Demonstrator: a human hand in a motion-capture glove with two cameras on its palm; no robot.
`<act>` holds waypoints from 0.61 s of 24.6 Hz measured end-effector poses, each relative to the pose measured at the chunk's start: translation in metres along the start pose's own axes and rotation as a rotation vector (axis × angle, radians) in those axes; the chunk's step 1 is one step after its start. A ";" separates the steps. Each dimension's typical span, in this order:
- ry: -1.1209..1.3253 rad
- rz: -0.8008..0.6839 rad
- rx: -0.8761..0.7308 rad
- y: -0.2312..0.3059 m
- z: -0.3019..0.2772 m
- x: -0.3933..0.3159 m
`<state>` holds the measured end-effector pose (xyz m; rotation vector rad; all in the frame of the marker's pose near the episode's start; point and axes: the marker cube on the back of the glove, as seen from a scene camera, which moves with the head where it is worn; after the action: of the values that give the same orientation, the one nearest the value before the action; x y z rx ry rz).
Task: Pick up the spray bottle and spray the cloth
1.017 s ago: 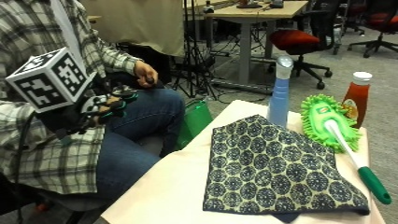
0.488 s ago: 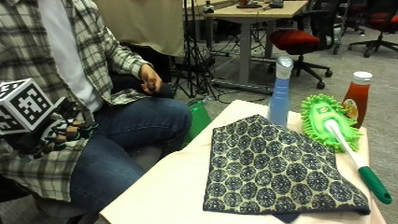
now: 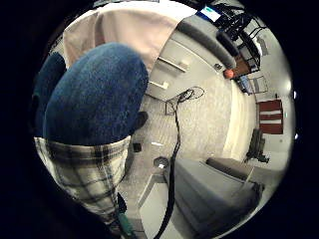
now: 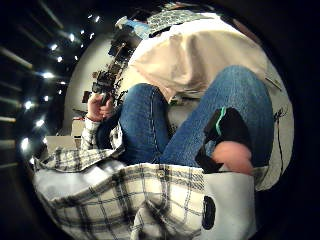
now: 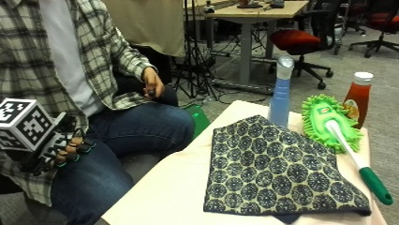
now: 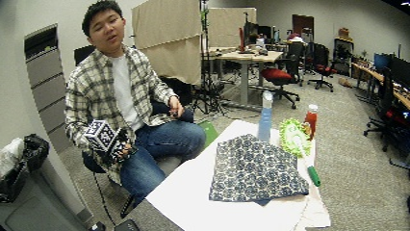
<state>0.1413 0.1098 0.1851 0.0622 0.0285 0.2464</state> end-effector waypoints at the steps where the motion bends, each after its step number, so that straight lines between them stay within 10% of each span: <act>1: -0.005 0.005 -0.011 0.001 0.003 0.001; 15: -0.039 -0.007 -0.088 -0.011 0.017 0.002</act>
<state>0.1469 0.0991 0.2015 -0.0202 -0.0210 0.2391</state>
